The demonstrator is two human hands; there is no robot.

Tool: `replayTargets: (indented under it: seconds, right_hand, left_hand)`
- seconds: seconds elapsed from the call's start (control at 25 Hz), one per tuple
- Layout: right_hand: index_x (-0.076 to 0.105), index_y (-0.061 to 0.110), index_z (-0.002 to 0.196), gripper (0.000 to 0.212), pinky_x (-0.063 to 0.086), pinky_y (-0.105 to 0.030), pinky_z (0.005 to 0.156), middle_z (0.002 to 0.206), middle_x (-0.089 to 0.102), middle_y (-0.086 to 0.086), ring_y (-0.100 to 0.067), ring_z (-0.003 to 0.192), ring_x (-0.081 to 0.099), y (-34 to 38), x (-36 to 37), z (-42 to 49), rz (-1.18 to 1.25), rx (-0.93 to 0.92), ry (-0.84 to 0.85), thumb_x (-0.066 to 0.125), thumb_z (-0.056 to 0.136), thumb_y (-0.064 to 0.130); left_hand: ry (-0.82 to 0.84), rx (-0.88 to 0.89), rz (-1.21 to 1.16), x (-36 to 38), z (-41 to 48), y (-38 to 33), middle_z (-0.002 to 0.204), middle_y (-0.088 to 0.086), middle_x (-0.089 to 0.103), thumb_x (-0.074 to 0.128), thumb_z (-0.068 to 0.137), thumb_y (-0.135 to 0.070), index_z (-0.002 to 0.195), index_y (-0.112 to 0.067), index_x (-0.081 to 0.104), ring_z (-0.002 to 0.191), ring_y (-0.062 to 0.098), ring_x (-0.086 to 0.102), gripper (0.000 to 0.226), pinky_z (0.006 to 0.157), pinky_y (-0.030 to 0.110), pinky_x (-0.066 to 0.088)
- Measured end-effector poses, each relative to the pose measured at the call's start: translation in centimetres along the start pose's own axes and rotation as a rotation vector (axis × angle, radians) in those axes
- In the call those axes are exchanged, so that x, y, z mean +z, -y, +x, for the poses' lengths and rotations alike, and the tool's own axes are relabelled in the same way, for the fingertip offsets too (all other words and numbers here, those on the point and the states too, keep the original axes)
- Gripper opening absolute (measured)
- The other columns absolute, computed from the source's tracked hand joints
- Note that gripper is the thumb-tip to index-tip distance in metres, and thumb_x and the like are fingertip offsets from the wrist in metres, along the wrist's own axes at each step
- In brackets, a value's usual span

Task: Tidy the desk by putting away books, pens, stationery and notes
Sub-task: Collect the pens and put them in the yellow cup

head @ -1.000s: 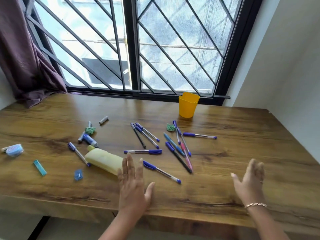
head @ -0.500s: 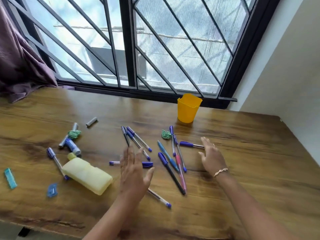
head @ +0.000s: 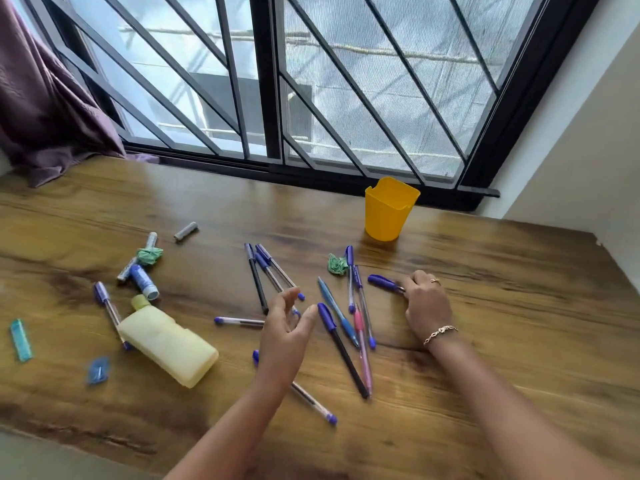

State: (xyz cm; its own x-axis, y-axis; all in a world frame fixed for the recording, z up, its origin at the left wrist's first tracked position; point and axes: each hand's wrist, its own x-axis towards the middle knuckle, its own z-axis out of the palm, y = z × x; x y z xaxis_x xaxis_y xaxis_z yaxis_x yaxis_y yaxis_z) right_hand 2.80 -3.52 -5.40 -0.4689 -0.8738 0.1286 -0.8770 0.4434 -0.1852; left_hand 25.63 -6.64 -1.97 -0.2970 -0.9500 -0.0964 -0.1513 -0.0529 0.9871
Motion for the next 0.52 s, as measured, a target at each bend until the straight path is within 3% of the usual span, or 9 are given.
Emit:
replayTargets:
  seconds: [0.16,0.28,0.36,0.44,0.52]
  right_hand:
    - [0.060,0.010,0.117,0.038,0.041,-0.029,0.082,0.105,0.060,-0.013,-0.030,0.099,0.056,2.5,-2.2,-0.9,0.237,0.038,-0.049,0.055,0.083,-0.004]
    - [0.063,0.013,0.107,0.031,0.041,-0.022,0.077,0.092,0.062,-0.002,-0.018,0.087,0.057,6.9,-4.1,-2.8,0.443,-0.043,-0.044,0.059,0.080,-0.003]
    - [0.062,0.013,0.102,0.029,0.044,-0.025,0.078,0.086,0.060,0.002,-0.018,0.085,0.058,9.4,-4.3,-3.9,0.515,-0.084,0.017,0.058,0.078,-0.003]
    - [0.062,0.012,0.100,0.026,0.043,-0.025,0.077,0.088,0.063,0.000,-0.019,0.087,0.059,11.1,-4.2,-4.6,0.534,-0.102,0.044,0.058,0.078,-0.002]
    - [0.062,0.011,0.098,0.022,0.043,-0.024,0.077,0.090,0.067,-0.004,-0.019,0.086,0.060,12.1,-4.3,-4.8,0.564,-0.110,0.065,0.061,0.078,0.002]
  left_hand:
    - [0.064,-0.362,-0.536,1.5,0.0,-1.1,0.117,0.009,0.058,0.051,0.093,-0.017,0.121,-0.007,0.051,0.114,0.020,0.055,0.030,0.101,0.033,0.043]
    - [0.111,-0.524,-0.782,2.8,0.1,-1.7,0.111,0.014,0.058,0.049,0.094,-0.025,0.114,-0.004,0.052,0.113,0.026,0.054,0.030,0.097,0.037,0.044]
    - [0.132,-0.514,-0.839,3.3,0.3,-1.9,0.090,0.010,0.065,0.046,0.094,-0.028,0.101,-0.005,0.057,0.089,0.018,0.063,0.026,0.078,0.027,0.053]
    - [0.101,-0.503,-0.910,3.3,0.6,-2.1,0.067,0.003,0.067,0.043,0.096,-0.024,0.097,-0.004,0.060,0.059,0.008,0.064,0.025,0.052,0.019,0.053]
    - [0.040,-0.512,-0.960,2.6,1.2,-1.9,0.067,0.006,0.068,0.041,0.098,-0.018,0.099,-0.001,0.061,0.057,0.010,0.066,0.026,0.050,0.019,0.054]
